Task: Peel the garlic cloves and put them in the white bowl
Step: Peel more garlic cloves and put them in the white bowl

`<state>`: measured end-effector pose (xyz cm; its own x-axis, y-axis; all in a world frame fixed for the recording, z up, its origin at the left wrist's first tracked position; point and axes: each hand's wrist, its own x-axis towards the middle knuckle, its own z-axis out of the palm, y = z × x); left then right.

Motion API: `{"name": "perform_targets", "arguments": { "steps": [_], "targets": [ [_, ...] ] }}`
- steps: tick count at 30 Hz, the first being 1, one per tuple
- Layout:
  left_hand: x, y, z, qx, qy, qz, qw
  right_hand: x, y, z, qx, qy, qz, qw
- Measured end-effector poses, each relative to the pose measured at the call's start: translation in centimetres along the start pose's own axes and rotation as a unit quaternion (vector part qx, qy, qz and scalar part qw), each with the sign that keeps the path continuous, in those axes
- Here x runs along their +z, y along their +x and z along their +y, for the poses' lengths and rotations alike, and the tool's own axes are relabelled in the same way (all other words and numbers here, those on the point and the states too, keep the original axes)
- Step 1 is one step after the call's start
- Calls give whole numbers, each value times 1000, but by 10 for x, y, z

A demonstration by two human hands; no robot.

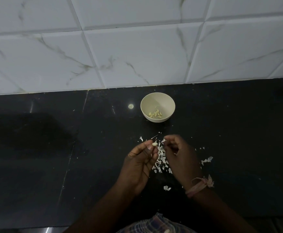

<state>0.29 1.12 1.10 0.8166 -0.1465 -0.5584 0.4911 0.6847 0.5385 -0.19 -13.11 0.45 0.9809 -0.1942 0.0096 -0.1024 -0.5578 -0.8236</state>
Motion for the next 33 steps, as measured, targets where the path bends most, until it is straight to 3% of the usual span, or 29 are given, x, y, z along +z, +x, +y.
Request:
{"name": "perform_targets", "arguments": {
  "steps": [3,7,10,13,15,17,20,23,26,30,33],
  "targets": [
    [-4,2,-1,13,38,5,999,-3,-1,-1,-63,-11,-6,998],
    [-8,3,-1,23,69,17,997,-3,-1,-6,-121,10,-69,990],
    [-7,5,-2,0,99,23,995,2,0,-3,-77,-17,-68,995],
    [-6,7,0,-47,86,38,994,3,2,-2,-21,-11,18,1000],
    [-5,10,1,-67,60,50,995,3,0,-5,-28,11,58,998],
    [2,9,4,-82,44,44,995,11,-7,-15,-47,54,8,997],
    [8,8,8,-89,59,46,993,30,-13,-17,69,163,-69,982],
    [4,12,6,-85,54,77,992,27,7,-3,153,156,0,976],
    [-1,15,2,-66,71,97,991,18,14,-5,133,246,71,957],
    [-6,16,2,-18,130,72,989,26,-1,-23,121,340,-2,932],
    [-11,18,4,-1,188,125,974,30,-2,-18,148,335,6,930]
  ]
}}
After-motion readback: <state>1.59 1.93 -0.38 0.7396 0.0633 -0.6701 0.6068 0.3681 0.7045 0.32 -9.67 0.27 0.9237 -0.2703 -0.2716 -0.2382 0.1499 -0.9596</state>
